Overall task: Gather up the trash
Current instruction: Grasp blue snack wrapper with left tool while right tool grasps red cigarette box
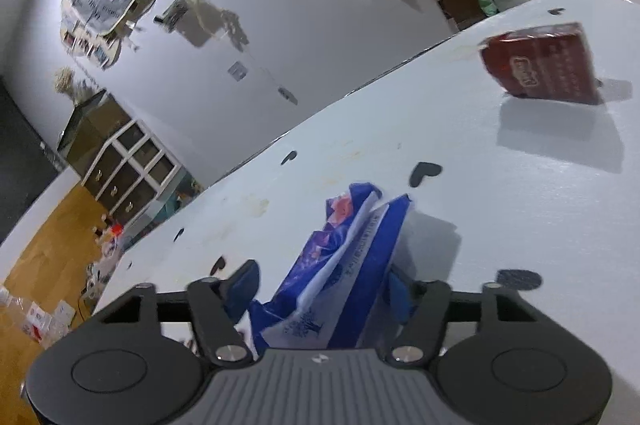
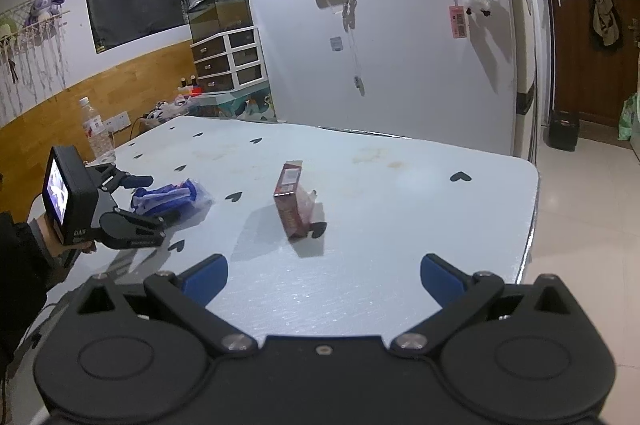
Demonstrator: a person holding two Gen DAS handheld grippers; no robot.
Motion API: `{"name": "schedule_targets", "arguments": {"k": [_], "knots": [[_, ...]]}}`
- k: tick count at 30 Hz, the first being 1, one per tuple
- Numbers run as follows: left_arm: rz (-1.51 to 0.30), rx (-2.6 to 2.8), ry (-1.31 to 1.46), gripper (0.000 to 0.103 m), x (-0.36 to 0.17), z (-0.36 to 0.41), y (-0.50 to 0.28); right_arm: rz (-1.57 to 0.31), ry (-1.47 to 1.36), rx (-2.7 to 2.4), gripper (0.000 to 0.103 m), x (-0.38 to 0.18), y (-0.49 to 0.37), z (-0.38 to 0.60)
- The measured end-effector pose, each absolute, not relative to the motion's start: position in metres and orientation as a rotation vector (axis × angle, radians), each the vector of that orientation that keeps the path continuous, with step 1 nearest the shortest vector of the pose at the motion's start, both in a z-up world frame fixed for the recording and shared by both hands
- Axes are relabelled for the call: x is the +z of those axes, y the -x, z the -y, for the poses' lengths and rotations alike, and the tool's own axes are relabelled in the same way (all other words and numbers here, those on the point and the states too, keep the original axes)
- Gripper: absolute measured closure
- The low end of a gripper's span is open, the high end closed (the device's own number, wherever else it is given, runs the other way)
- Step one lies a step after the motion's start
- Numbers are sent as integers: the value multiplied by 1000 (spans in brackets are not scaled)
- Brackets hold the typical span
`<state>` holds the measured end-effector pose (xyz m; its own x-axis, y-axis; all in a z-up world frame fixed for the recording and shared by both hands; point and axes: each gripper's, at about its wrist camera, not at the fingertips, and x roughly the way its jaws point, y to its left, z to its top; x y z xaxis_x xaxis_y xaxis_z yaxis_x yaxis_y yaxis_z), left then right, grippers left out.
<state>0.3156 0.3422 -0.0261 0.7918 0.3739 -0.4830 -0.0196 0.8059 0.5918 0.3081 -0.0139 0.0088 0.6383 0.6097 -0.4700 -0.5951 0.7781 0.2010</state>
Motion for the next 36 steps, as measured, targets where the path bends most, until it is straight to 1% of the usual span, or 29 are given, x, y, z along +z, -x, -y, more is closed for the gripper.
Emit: {"name": "schedule_targets", "arguments": {"k": [2, 4, 5, 7, 11, 15, 19, 24, 27, 29, 32, 34, 35, 36], "knots": [[-665, 230, -522, 63, -21, -349, -321, -549, -33, 680, 0, 7, -311, 14], [-658, 237, -423, 70, -13, -354, -320, -557, -34, 674, 0, 5, -314, 13], [-648, 232, -381, 78, -9, -354, -319, -559, -32, 674, 0, 4, -315, 12], [-624, 218, -272, 79, 1, -353, -318, -563, -32, 677, 0, 2, -317, 10], [-578, 176, -130, 87, 12, -335, -317, -570, -35, 676, 0, 0, -322, 6], [-544, 149, -75, 91, 17, -304, -316, -557, -18, 673, 0, 3, -324, -2], [-508, 139, -57, 92, 14, -283, -313, -554, -22, 690, 0, 8, -334, -13], [-465, 154, -48, 92, 8, -274, -307, -544, -4, 696, 1, 13, -351, -31], [-442, 166, -65, 92, 12, -271, -303, -545, 4, 714, 13, 12, -363, -47], [-433, 165, -68, 92, 14, -272, -302, -550, -12, 731, 15, 9, -373, -60], [-427, 164, -70, 92, 15, -271, -300, -551, 6, 753, 24, 4, -384, -82], [-431, 175, -74, 92, 14, -271, -300, -550, 45, 748, 33, -1, -390, -98], [-435, 177, -72, 92, 13, -272, -300, -553, 60, 743, 35, -4, -392, -103], [-439, 178, -70, 92, 12, -272, -301, -560, 73, 738, 40, -7, -395, -109]]}}
